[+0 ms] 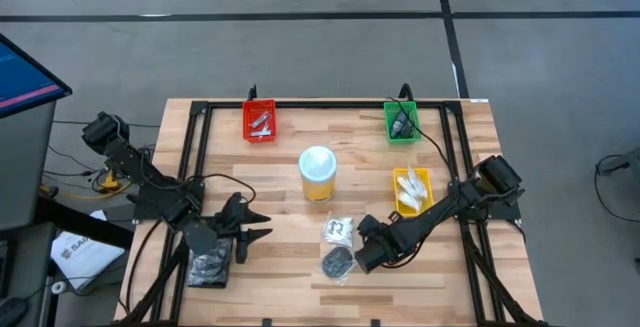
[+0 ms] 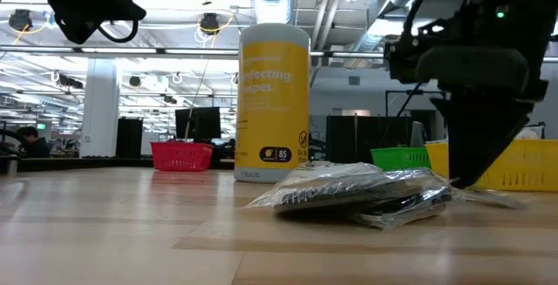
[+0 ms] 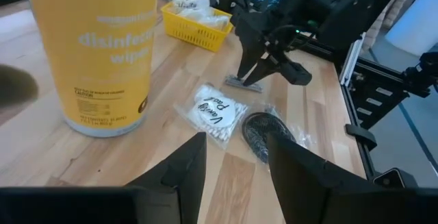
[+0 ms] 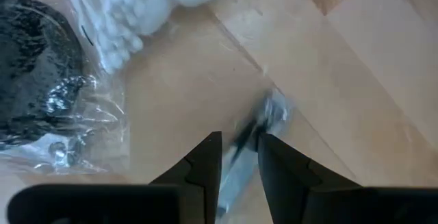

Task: Pick & Place Travel size toiletries
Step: Put the silver nail cutter into the red bin

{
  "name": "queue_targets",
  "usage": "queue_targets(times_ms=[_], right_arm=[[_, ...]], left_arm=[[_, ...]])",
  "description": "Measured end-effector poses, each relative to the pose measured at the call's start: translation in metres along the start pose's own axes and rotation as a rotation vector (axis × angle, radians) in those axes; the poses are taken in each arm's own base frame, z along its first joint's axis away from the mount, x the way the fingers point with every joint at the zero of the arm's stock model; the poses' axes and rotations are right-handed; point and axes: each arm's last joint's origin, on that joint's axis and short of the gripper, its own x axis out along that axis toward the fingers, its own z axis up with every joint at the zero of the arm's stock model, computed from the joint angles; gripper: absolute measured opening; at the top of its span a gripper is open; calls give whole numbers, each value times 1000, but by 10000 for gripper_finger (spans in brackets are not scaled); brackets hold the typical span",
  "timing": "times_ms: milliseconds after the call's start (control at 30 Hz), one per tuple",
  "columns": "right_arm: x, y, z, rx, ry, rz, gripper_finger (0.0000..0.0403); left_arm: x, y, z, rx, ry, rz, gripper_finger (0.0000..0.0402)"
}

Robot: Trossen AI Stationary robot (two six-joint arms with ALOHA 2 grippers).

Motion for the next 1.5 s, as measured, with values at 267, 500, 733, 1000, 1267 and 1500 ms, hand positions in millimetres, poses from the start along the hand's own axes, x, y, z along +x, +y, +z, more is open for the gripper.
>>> queue_targets(times_ms=[267,500,733,1000,1267,1500], right_arm=[[2,-2,-1,36,-6,-16,87],[4,-2,-2,34,-3,-25,87],[8,1,-2,29,-5,-13,95],[24,2,-5,13,-2,-75,126],[23,2,-6,19,-1,-70,48],[17,5,-3,-43,0,-89,23]], left_arm=[[0,0,0,-4,-2,-4,147],[0,0,0,-5,-2,-5,147],[0,-1,1,-8,-2,-9,147],[0,-1,1,-8,-1,-9,147],[0,-1,1,-8,-1,-10,147],[0,-1,1,-12,-3,-12,147]])
